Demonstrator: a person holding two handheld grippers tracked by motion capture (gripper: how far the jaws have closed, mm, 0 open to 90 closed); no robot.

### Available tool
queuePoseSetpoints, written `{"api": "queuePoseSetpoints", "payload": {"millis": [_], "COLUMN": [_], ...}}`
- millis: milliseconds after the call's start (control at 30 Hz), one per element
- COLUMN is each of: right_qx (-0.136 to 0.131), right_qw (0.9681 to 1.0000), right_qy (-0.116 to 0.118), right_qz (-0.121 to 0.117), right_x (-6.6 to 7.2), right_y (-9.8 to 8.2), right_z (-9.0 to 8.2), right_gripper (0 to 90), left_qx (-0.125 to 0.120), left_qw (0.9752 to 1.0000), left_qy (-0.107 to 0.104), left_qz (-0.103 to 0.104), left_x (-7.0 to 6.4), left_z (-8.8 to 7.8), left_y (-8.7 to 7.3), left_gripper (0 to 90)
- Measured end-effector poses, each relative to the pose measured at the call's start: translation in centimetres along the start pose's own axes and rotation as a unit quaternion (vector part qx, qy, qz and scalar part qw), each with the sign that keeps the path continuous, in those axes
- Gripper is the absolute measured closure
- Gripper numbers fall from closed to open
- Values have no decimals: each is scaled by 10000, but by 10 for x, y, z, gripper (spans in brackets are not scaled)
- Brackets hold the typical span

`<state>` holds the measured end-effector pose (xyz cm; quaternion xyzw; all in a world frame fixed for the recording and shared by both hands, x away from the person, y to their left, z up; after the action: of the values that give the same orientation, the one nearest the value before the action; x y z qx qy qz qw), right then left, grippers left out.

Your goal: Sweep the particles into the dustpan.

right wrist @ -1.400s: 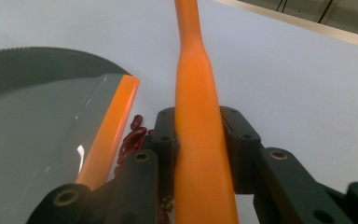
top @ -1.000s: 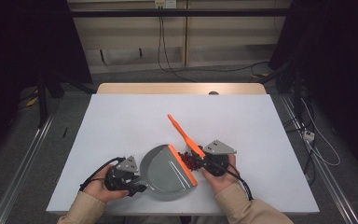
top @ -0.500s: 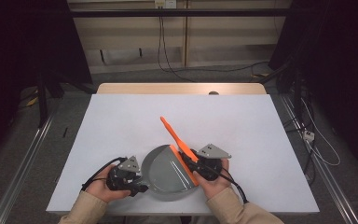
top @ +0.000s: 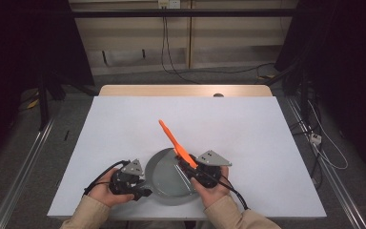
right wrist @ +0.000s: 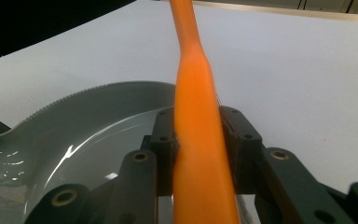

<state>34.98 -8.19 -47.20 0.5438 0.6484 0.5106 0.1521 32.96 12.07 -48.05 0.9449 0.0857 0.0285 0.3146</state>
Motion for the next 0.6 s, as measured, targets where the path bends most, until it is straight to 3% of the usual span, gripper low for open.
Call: {"api": "queuePoseSetpoints", "payload": {"millis": [100,133,200,367,600], "right_qx": [-93,-82,-115,-34,-287], "right_qw": [9999,9999,9997,9989,9979], "right_qy": [70,86,215,461,569], "right_qz": [73,36,84,-50,75], "right_x": [5,7,15,34,18], "right_y": [1,1,2,5,28], "right_z": [1,2,3,8,1], "right_gripper": [693,693,694,707,708], "left_qx": [32,-34,23,-68,-44], "left_qw": [10000,10000,10000,10000,10000], "left_qy": [-19,-4,-28,-2,-3], "left_qz": [67,-28,58,-54,-55], "left_x": [1,0,1,0,1], "left_z": [0,0,-1,0,0], "left_y": [-1,0,-1,-2,-2], "left_gripper": [632,632,632,632,632]}}
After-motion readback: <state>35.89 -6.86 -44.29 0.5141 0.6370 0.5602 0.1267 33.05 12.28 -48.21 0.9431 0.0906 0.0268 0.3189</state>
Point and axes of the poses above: each handheld gripper's, and its own axes: z roughly forward along the jaws, y roughly out of its top, x roughly to its left, the point moved 6 cm from there along z, roughly forward along the jaws, and after that the axes turned 15 degrees about z, right-handed, at the moved point
